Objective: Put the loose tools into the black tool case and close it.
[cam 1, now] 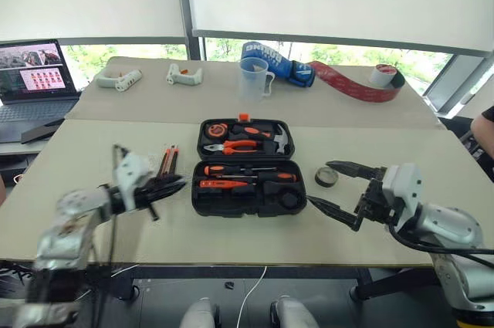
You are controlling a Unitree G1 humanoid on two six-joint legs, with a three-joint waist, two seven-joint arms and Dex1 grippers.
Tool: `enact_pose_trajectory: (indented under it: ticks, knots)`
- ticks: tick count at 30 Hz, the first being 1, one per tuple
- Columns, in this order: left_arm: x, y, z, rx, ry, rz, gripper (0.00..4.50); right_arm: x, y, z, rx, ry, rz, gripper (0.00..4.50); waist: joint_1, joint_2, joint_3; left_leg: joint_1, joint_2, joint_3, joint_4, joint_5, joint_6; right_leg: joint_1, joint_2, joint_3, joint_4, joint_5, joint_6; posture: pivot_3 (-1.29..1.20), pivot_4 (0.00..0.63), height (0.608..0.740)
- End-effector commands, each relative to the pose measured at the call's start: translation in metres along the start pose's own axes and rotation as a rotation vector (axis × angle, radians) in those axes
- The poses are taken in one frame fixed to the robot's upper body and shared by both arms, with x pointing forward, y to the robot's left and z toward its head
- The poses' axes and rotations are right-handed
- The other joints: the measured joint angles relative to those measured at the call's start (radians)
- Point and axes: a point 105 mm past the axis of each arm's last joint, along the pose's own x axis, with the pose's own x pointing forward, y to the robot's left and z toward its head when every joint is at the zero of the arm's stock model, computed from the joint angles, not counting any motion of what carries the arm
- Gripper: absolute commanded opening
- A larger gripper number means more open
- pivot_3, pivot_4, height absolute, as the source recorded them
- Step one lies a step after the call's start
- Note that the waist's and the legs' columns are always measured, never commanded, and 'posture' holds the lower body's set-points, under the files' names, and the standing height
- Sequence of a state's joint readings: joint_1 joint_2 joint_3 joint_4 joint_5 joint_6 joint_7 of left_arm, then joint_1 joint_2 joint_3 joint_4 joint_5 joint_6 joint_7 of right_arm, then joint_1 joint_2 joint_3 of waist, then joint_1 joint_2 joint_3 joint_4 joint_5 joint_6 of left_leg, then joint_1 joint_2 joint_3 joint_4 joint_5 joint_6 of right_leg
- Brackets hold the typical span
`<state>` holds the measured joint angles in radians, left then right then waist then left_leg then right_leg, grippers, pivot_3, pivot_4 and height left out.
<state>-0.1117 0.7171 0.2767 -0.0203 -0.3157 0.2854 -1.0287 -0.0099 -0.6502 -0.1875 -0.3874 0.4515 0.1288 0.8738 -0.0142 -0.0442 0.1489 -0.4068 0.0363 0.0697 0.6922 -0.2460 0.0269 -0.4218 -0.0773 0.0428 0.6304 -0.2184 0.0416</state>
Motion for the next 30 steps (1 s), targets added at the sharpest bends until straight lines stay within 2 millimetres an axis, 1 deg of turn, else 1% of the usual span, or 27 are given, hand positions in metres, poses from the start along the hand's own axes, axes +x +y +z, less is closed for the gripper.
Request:
enact_pose_trajectory:
  ticks: [1,3,5,6,7,9,11,13,14,17,19,20,22,25,27,28,30]
  knots:
    - [-0.050,0.023,0.007,0.002,0.002,0.200,2.42,-0.010,-0.008,0.012,-0.079,-0.076,-0.038,4.50,0.004,0.000,0.000,0.000,0.000,0.000,0.001,0.000,0.000,0.000,0.000,0.000,0.000,0.000,0.000,0.00,0.150,0.740]
    - [-0.079,0.032,-0.010,-0.047,0.077,0.317,3.15,-0.014,-0.008,0.011,-0.081,-0.076,-0.023,4.50,0.005,0.000,0.000,0.000,0.001,0.000,0.001,0.000,0.000,0.001,-0.001,0.000,0.000,0.000,0.000,0.00,0.150,0.740]
    - [-0.101,0.039,-0.029,-0.101,0.173,0.426,3.78,-0.015,-0.007,0.014,-0.115,-0.094,0.003,4.50,0.003,0.001,0.000,0.001,0.002,0.001,0.001,0.000,0.000,0.001,-0.001,-0.001,-0.001,-0.001,-0.002,0.00,0.150,0.740]
    - [-0.109,0.040,-0.037,-0.134,0.224,0.466,4.11,-0.015,-0.005,0.014,-0.133,-0.094,0.024,4.50,0.004,0.001,0.001,0.002,0.002,0.001,0.000,0.000,0.000,0.001,-0.001,0.000,-0.001,-0.001,-0.003,0.00,0.150,0.740]
    - [-0.113,0.039,-0.040,-0.164,0.246,0.479,4.42,-0.014,-0.002,0.013,-0.136,-0.094,0.049,4.50,0.004,0.001,0.001,0.002,0.002,0.001,0.000,0.000,0.000,0.001,-0.001,-0.001,0.000,-0.001,-0.003,0.00,0.150,0.740]
    - [-0.114,0.037,-0.041,-0.197,0.276,0.494,4.46,-0.012,0.003,0.011,-0.111,-0.094,0.078,4.50,0.008,0.002,0.001,0.002,0.003,0.001,0.000,0.000,0.000,0.000,-0.001,-0.001,0.000,-0.002,-0.005,0.00,0.150,0.740]
    - [-0.108,0.036,-0.034,-0.242,0.271,0.498,4.46,-0.008,0.008,0.011,-0.091,-0.102,0.111,4.50,0.011,0.001,0.001,0.003,0.004,0.001,0.000,0.000,-0.001,0.000,0.000,-0.002,0.000,-0.004,-0.006,0.00,0.150,0.740]
    - [-0.100,0.033,-0.028,-0.283,0.298,0.479,4.46,-0.003,0.008,0.014,-0.076,-0.122,0.121,4.50,0.014,0.001,0.001,0.003,0.006,0.002,0.001,0.000,-0.001,0.000,0.000,-0.003,0.000,-0.003,-0.007,0.00,0.150,0.740]
    - [-0.092,0.033,-0.019,-0.291,0.289,0.474,4.46,0.000,0.007,0.017,-0.074,-0.138,0.121,4.50,0.014,0.001,0.001,0.003,0.006,0.003,0.001,0.000,-0.001,-0.001,0.000,-0.003,0.000,-0.002,-0.008,0.00,0.150,0.740]
    - [-0.061,0.033,0.014,-0.357,0.233,0.458,4.46,0.008,0.008,0.027,-0.052,-0.178,0.145,4.50,0.020,0.002,0.002,0.002,0.007,0.003,0.000,0.001,-0.003,0.000,0.000,-0.003,0.000,0.000,-0.010,0.00,0.150,0.740]
    - [-0.043,0.031,0.026,-0.354,0.238,0.450,4.46,0.013,0.009,0.032,-0.055,-0.193,0.171,4.50,0.023,0.002,0.002,0.002,0.006,0.003,0.001,0.002,-0.004,0.000,0.001,-0.003,0.001,0.002,-0.007,0.00,0.150,0.740]
    - [-0.032,0.032,0.028,-0.330,0.281,0.475,4.46,0.017,0.009,0.038,-0.058,-0.214,0.174,4.50,0.021,0.002,0.001,0.002,0.007,0.003,0.000,0.002,-0.004,0.000,0.002,-0.003,0.000,0.004,-0.006,0.00,0.150,0.740]
    - [-0.013,0.033,0.035,-0.338,0.297,0.521,4.46,0.022,0.008,0.045,-0.060,-0.246,0.174,4.50,0.020,0.002,0.001,0.003,0.005,0.003,0.000,0.002,-0.004,0.001,0.003,-0.002,0.000,0.005,-0.004,0.00,0.150,0.740]
    - [0.013,0.031,0.040,-0.413,0.290,0.553,4.46,0.026,0.009,0.043,-0.054,-0.244,0.183,4.50,0.014,0.001,0.002,0.001,0.001,0.001,0.000,0.003,-0.004,0.000,0.004,-0.001,0.001,0.005,-0.004,0.00,0.150,0.740]
    - [0.031,0.030,0.039,-0.441,0.287,0.566,4.46,0.027,0.011,0.040,-0.055,-0.237,0.188,4.50,0.013,0.001,0.001,0.001,0.000,0.000,0.000,0.003,-0.004,0.000,0.004,-0.001,0.001,0.005,-0.004,0.00,0.150,0.740]
    - [0.036,0.030,0.038,-0.450,0.284,0.571,4.46,0.027,0.010,0.039,-0.054,-0.237,0.187,4.50,0.013,0.001,0.001,0.000,0.000,-0.001,-0.001,0.003,-0.004,0.000,0.004,-0.001,0.000,0.005,-0.004,0.00,0.150,0.740]
    - [0.045,0.032,0.030,-0.449,0.303,0.602,4.46,0.026,0.009,0.039,-0.057,-0.231,0.183,4.50,0.009,0.001,0.001,0.000,-0.001,-0.001,-0.002,0.003,-0.004,0.000,0.004,-0.001,0.000,0.005,-0.004,0.00,0.150,0.740]
